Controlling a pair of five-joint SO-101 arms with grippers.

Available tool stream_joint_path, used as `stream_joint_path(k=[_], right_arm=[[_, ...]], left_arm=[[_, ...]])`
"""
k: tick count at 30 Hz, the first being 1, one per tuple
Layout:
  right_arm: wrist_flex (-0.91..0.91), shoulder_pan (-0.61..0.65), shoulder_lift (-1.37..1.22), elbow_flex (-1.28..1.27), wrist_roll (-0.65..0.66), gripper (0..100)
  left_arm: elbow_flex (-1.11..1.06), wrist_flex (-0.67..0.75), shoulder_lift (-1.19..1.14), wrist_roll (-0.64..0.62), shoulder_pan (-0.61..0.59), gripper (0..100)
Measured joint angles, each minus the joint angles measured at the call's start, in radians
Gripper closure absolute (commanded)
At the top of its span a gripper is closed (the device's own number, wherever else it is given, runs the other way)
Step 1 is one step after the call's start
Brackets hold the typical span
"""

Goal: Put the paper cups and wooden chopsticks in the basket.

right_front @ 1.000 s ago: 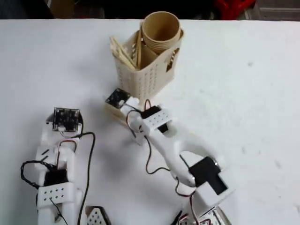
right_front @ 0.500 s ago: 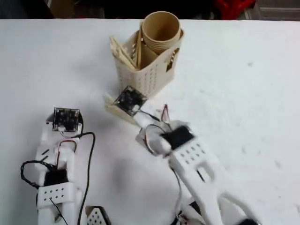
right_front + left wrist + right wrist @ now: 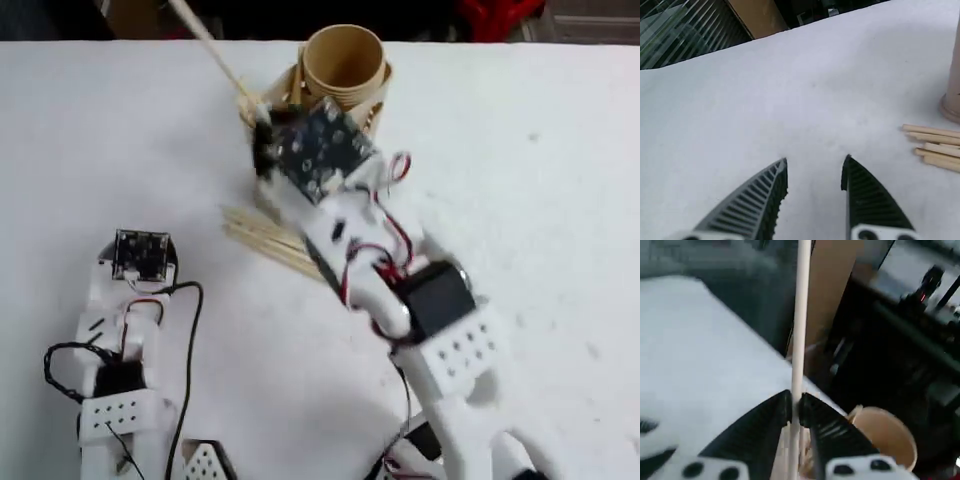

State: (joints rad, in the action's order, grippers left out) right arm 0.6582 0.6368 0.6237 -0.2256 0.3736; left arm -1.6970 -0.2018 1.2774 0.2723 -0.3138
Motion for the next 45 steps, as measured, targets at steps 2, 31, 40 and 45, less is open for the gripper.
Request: stream_joint_path(k=[2,31,40,45], right_arm=[[-0.127,0.0,-0.083,0.048,0.0,97.8],[-0.552,-0.169,-0.31,-0.273,-0.222,84.8],[-0.207,-0.169,-0.054,-0.296,-0.221,81.5],[0.138,-0.169,0.14,-0.295,-0.204,87.5]], left_arm=[[0.0,0.0,0.0,0.0,0.0,81],[0.0,0.0,0.0,0.0,0.0,81],[0.0,0.0,0.0,0.0,0.0,81],[0.0,0.0,0.0,0.0,0.0,81]])
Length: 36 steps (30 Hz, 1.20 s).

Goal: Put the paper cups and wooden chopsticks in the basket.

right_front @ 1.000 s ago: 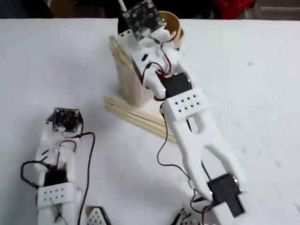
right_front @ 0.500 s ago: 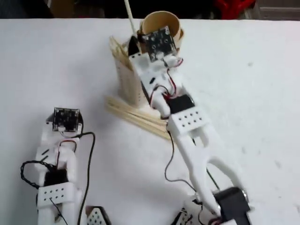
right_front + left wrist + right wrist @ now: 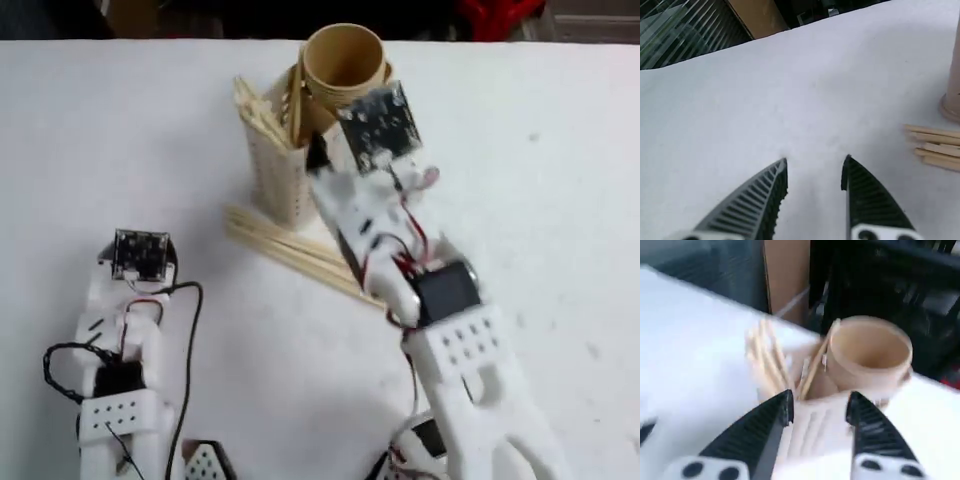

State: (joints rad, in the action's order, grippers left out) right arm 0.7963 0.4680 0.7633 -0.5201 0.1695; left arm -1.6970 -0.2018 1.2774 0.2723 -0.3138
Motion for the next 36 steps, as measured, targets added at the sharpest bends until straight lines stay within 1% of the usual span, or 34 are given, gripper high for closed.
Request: stream_joint_path(k=[2,4,6,8,11,14,20,26,32,36], right_arm=[[0.157,0.006,0.038,0.0,0.069,89.3],[0.282,0.037,0.041,-0.002,0.178,90.0],[0.331,0.071,0.032,-0.034,0.264,90.0],[0.338,0.086,-0.011,-0.084,0.299,90.0],[0.279,0.084,-0.109,-0.161,0.311,90.0],[0.181,0.083,-0.238,-0.221,0.311,90.3],[-0.04,0.005,-0.493,-0.241,0.311,90.3],[-0.209,-0.054,-0.677,-0.242,0.311,90.3],[-0.235,-0.051,-0.735,-0.242,0.311,90.4],[-0.158,-0.026,-0.721,-0.241,0.311,90.4]], left_arm=[[0.0,0.0,0.0,0.0,0.0,81],[0.0,0.0,0.0,0.0,0.0,81],[0.0,0.0,0.0,0.0,0.0,81],[0.0,0.0,0.0,0.0,0.0,81],[0.0,0.0,0.0,0.0,0.0,81],[0.0,-0.008,0.0,0.0,0.0,81],[0.0,-0.012,0.0,0.0,0.0,81],[0.0,-0.012,0.0,0.0,0.0,81],[0.0,-0.012,0.0,0.0,0.0,81],[0.0,-0.012,0.0,0.0,0.0,81]])
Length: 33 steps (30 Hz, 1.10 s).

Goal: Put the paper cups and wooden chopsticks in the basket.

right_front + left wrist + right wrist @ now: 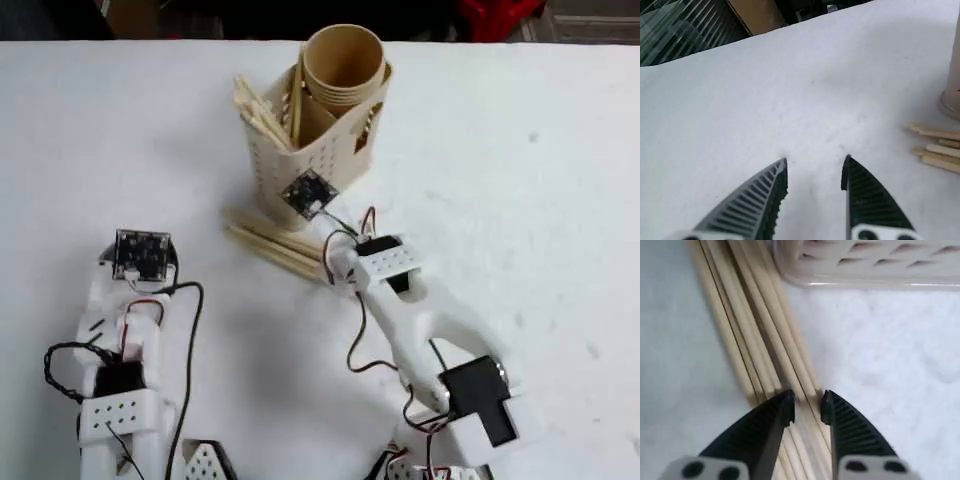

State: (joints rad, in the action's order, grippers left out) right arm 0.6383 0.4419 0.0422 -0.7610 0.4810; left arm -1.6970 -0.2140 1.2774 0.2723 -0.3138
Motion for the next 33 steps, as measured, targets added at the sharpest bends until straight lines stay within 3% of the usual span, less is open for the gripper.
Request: stream_joint_path(k=[8,18,26,33], right_arm=[[0.092,0.129,0.038,-0.032,0.006,90.4],[0.196,0.153,0.184,-0.044,0.006,90.2],[0.206,0.144,0.414,-0.084,0.006,90.0],[0.044,0.012,0.298,-0.084,0.006,90.0]], left_arm=[[0.0,0.0,0.0,0.0,0.0,81],[0.0,0.0,0.0,0.0,0.0,81],[0.0,0.0,0.0,0.0,0.0,81],[0.0,0.0,0.0,0.0,0.0,81]])
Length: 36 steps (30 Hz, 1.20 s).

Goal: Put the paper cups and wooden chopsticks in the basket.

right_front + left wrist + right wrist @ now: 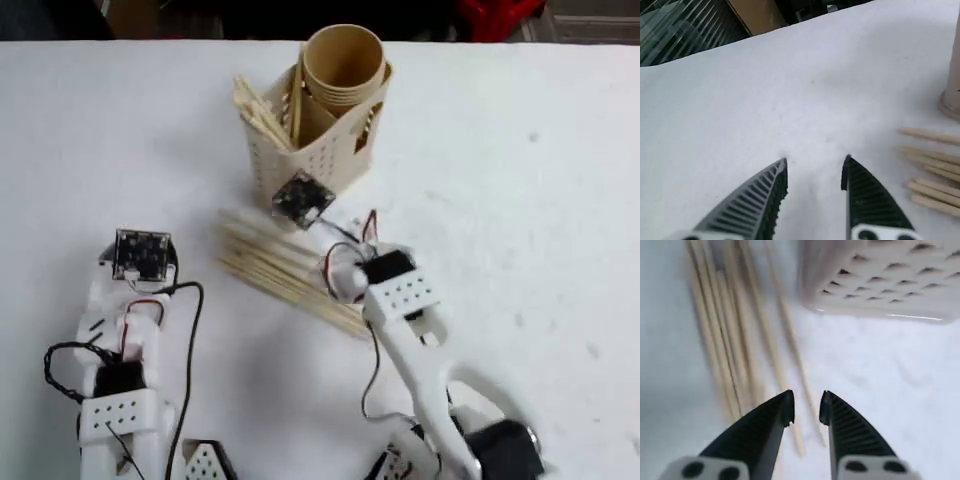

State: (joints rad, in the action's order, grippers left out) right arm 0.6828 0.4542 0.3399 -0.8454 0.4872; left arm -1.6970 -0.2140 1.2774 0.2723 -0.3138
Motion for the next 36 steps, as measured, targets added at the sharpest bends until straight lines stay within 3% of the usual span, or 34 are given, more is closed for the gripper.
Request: stream_joint_path(k=[9,15,19,28,36], right_arm=[[-0.152,-0.018,-0.224,0.0,0.0,90.0],[-0.147,-0.029,-0.319,0.046,0.0,90.6],[-0.086,-0.029,-0.35,0.1,0.014,98.1],[0.031,-0.006,-0.302,0.095,0.106,98.0],[0.127,0.061,-0.052,-0.029,0.107,98.1]], left_arm=[[0.0,0.0,0.0,0.0,0.0,81],[0.0,0.0,0.0,0.0,0.0,81],[0.0,0.0,0.0,0.0,0.0,81],[0.0,0.0,0.0,0.0,0.0,81],[0.0,0.0,0.0,0.0,0.0,81]])
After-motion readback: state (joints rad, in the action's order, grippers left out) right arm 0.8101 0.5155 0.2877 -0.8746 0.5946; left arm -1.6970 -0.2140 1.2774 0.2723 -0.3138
